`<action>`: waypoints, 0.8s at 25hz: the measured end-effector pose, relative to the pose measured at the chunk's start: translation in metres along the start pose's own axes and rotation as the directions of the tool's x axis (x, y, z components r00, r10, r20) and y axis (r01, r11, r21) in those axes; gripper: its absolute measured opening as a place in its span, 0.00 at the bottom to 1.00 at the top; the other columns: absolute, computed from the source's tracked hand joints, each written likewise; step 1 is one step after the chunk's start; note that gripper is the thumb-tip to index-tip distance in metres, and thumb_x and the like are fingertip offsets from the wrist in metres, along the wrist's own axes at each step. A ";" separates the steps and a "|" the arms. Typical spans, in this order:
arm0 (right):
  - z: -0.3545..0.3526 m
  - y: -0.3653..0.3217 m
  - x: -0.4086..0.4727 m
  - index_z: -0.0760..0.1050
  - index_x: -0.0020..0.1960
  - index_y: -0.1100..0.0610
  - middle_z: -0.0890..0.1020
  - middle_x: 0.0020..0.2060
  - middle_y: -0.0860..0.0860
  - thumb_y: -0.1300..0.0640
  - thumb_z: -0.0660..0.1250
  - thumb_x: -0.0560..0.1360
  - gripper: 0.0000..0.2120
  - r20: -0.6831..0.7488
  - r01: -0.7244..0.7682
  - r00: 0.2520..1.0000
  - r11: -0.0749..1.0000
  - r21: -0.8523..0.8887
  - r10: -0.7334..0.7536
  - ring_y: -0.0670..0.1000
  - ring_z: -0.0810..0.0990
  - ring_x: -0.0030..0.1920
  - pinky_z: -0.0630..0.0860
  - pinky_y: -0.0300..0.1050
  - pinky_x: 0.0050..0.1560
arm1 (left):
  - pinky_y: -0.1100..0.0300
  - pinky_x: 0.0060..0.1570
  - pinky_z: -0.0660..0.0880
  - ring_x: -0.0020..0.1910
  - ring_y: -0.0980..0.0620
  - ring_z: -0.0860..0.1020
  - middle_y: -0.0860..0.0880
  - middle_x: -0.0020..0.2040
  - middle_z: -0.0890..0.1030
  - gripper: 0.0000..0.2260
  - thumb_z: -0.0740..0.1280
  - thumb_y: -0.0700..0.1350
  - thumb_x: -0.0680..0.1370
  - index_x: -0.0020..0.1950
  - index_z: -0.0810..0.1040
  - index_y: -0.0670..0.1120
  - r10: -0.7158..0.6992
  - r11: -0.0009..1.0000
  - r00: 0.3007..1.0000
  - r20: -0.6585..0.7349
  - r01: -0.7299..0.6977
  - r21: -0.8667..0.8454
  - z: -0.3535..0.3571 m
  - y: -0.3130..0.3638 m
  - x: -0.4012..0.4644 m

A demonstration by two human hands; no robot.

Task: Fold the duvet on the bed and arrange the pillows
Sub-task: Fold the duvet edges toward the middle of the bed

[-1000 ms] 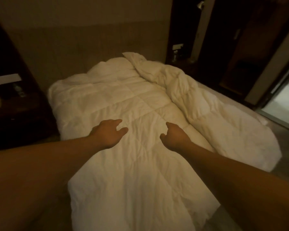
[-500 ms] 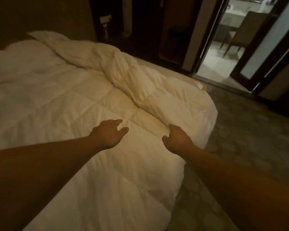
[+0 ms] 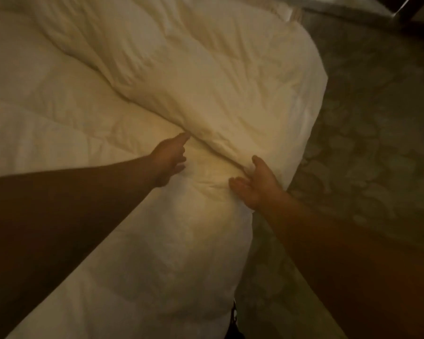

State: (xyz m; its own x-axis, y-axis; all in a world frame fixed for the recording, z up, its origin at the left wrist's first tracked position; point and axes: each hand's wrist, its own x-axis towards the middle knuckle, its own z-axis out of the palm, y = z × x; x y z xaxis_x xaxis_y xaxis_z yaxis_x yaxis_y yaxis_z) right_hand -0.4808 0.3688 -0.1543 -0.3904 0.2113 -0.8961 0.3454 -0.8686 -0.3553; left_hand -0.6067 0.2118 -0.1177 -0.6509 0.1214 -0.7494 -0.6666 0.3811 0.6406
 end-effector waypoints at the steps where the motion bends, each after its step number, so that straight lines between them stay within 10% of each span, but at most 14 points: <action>1: -0.002 -0.001 0.015 0.71 0.62 0.57 0.74 0.58 0.59 0.42 0.67 0.76 0.23 0.049 -0.038 0.998 0.991 0.126 0.032 0.60 0.78 0.59 0.76 0.52 0.60 | 0.55 0.50 0.75 0.41 0.52 0.73 0.50 0.41 0.71 0.14 0.65 0.60 0.77 0.47 0.72 0.50 -0.033 0.997 0.999 0.016 0.034 -0.062 0.008 0.000 0.016; 9: -0.018 -0.014 0.079 0.66 0.72 0.58 0.75 0.66 0.61 0.56 0.61 0.81 0.20 0.096 0.043 0.989 0.843 0.537 -0.112 0.63 0.76 0.61 0.80 0.58 0.40 | 0.47 0.56 0.78 0.55 0.47 0.81 0.45 0.57 0.82 0.23 0.68 0.60 0.75 0.63 0.76 0.45 0.057 0.770 0.993 0.102 0.021 -0.638 0.037 0.023 0.086; 16: -0.037 0.001 0.008 0.66 0.70 0.59 0.76 0.54 0.59 0.62 0.62 0.80 0.19 -0.124 0.221 0.975 0.885 0.411 -0.186 0.60 0.78 0.51 0.79 0.57 0.34 | 0.45 0.40 0.82 0.48 0.44 0.83 0.44 0.53 0.82 0.15 0.68 0.47 0.78 0.63 0.74 0.44 0.053 0.821 0.979 -0.198 -0.155 -0.549 0.042 -0.017 0.026; 20: -0.058 0.066 -0.028 0.64 0.72 0.59 0.73 0.62 0.59 0.60 0.63 0.79 0.22 -0.321 0.223 0.937 0.944 0.245 -0.138 0.60 0.76 0.56 0.79 0.59 0.48 | 0.41 0.50 0.80 0.52 0.42 0.81 0.44 0.57 0.80 0.28 0.68 0.64 0.69 0.63 0.74 0.49 0.000 0.918 0.931 -0.365 -0.145 -0.369 0.002 -0.106 -0.023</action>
State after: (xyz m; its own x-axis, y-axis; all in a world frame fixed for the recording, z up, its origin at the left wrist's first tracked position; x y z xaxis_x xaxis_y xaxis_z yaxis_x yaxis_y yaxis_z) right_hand -0.3981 0.3317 -0.1683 -0.1396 0.4617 -0.8760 0.0302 -0.8822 -0.4699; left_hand -0.5204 0.1706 -0.1687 -0.7388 -0.2219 -0.6363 -0.6515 -0.0060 0.7586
